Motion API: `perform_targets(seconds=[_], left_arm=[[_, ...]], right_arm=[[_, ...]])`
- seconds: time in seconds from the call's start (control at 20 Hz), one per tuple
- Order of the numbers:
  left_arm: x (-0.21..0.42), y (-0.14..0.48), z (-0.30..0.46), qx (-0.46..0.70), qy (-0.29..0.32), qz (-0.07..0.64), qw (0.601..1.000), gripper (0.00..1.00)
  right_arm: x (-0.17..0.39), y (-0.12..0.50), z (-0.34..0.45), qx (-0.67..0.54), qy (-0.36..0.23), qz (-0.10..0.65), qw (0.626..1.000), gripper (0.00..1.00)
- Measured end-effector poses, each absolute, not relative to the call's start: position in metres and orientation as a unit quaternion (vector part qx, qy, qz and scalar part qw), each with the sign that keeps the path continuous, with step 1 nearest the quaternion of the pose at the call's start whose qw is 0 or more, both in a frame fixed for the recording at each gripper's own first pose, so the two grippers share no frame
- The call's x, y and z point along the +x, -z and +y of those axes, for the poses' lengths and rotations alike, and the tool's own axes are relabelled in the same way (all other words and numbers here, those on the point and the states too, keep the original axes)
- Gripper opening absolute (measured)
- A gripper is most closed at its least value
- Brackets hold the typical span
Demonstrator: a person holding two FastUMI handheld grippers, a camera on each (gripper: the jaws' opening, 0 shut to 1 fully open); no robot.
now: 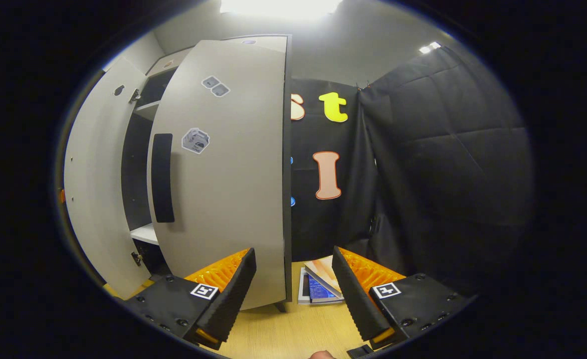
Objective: Grab one shoe with the right hand and put it into the shoe cabinet, grab the other shoe with the left hand and put it into the shoe cabinet; then close the right door with the right hand and the left door with the left hand.
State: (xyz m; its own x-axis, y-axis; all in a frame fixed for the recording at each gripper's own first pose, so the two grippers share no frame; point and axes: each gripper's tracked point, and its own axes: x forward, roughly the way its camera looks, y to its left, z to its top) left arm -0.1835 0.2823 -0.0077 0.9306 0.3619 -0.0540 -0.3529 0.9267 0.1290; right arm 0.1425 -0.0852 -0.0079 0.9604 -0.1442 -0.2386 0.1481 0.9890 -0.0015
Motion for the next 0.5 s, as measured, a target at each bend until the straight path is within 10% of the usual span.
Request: perform_targets(seconds=[0.5], left_arm=[[-0.183,0.006,0.222,0.051,-0.138,0.036,0.989,0.94]], right_arm=[[0.138,0.014,-0.086,0.018,0.065,0.121,0.99,0.96]])
